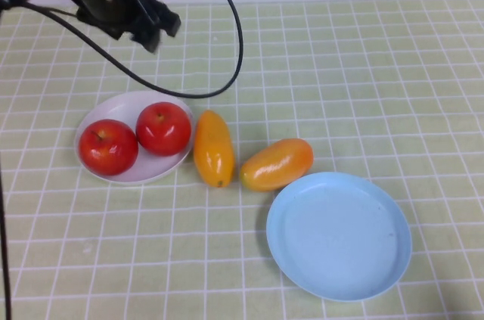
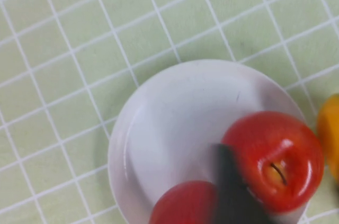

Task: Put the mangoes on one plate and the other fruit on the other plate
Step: Put another type of fruit in the right plate

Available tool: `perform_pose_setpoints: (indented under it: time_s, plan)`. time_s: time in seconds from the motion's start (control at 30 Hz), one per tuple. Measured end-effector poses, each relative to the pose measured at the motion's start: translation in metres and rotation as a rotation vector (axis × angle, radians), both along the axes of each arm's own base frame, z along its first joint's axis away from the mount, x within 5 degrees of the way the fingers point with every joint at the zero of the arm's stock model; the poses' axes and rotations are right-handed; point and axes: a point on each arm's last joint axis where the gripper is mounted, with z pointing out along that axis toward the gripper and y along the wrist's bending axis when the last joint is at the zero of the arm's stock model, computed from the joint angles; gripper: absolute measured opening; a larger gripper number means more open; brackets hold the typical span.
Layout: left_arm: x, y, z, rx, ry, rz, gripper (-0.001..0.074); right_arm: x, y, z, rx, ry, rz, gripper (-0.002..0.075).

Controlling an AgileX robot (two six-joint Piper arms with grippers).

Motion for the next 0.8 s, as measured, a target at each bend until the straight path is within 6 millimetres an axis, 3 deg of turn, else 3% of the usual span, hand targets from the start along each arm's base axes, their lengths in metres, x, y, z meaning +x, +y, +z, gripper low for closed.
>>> perform_pose_setpoints:
  time_s: [0.07, 0.1, 0.2, 0.33, 0.5, 0.63, 0.77, 0.8]
  plan:
    - [-0.005, 0.002, 0.010, -0.008, -0.022, 0.000, 0.0191, 0.000, 0.000, 0.000, 0.002, 0.000, 0.000, -0.0015]
    - [-0.007, 0.003, 0.014, -0.011, -0.029, 0.000, 0.0126, 0.000, 0.000, 0.000, 0.001, 0.000, 0.000, -0.0015]
    - [-0.015, 0.006, 0.028, -0.024, -0.055, 0.000, 0.0039, 0.000, 0.000, 0.000, 0.001, 0.000, 0.000, -0.0015]
    - [-0.036, 0.013, 0.057, -0.054, -0.116, -0.001, 0.0013, 0.000, 0.000, 0.000, 0.001, 0.000, 0.000, -0.0016]
    - [-0.082, 0.030, 0.088, -0.083, -0.162, -0.005, 0.0006, 0.000, 0.000, 0.000, 0.001, 0.000, 0.000, -0.0016]
    - [-0.125, 0.044, 0.089, -0.119, -0.189, -0.016, 0.0005, 0.000, 0.000, 0.000, 0.001, 0.000, 0.000, -0.0016]
    - [-0.169, 0.058, 0.080, -0.179, -0.284, -0.029, 0.0005, 0.000, 0.000, 0.000, 0.001, 0.000, 0.000, -0.0015]
    - [-0.180, 0.062, 0.070, -0.186, -0.298, -0.031, 0.0005, 0.000, 0.000, 0.000, 0.001, 0.000, 0.000, -0.0015]
